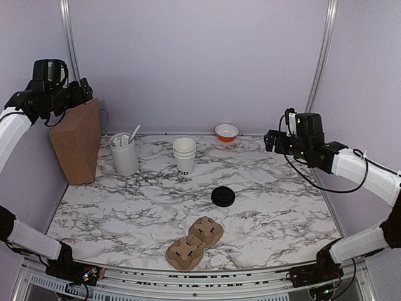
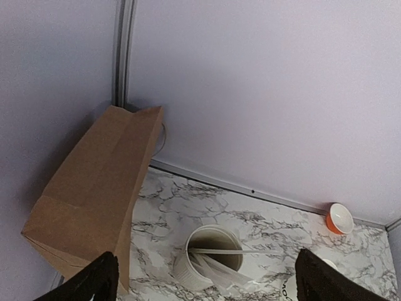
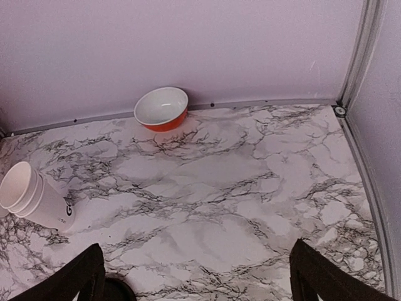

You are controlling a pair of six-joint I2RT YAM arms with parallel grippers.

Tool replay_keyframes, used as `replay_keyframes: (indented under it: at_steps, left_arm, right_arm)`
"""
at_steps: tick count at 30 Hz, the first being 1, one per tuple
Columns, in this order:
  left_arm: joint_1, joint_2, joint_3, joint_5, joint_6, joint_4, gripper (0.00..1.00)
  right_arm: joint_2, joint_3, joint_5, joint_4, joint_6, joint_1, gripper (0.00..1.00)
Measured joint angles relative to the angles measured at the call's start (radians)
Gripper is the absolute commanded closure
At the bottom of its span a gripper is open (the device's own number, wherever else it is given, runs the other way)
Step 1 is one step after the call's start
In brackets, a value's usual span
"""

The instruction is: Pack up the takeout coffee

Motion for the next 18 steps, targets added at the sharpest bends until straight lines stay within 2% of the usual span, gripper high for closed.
replay_keyframes:
  at_steps: [3,6,12,15,18]
  left_arm:
    - [0.022,0.068,0.080,-0.073,0.004,-0.045,0.02]
    - [0.040,0.161,0.154,-0.119,0.008,-0.092,0.01]
    - [0.067,0.307,0.242,-0.138,0.012,-0.175,0.01]
    - [0.067,0.321,0.244,-0.136,0.014,-0.198,0.01]
    - [0.067,0.316,0.244,-0.126,0.022,-0.207,0.01]
  right_arm:
    - [0.064,0.094,-0.068,-0.034,0.003,-0.007,0.08]
    - [0.149,0.199,-0.158,-0.062,0.008,-0.015,0.09]
    - [0.231,0.230,-0.300,-0.130,0.006,0.008,0.09]
    - [0.256,0.229,-0.340,-0.175,-0.005,0.066,0.09]
    - [0.254,0.195,-0.364,-0.198,-0.024,0.181,0.09]
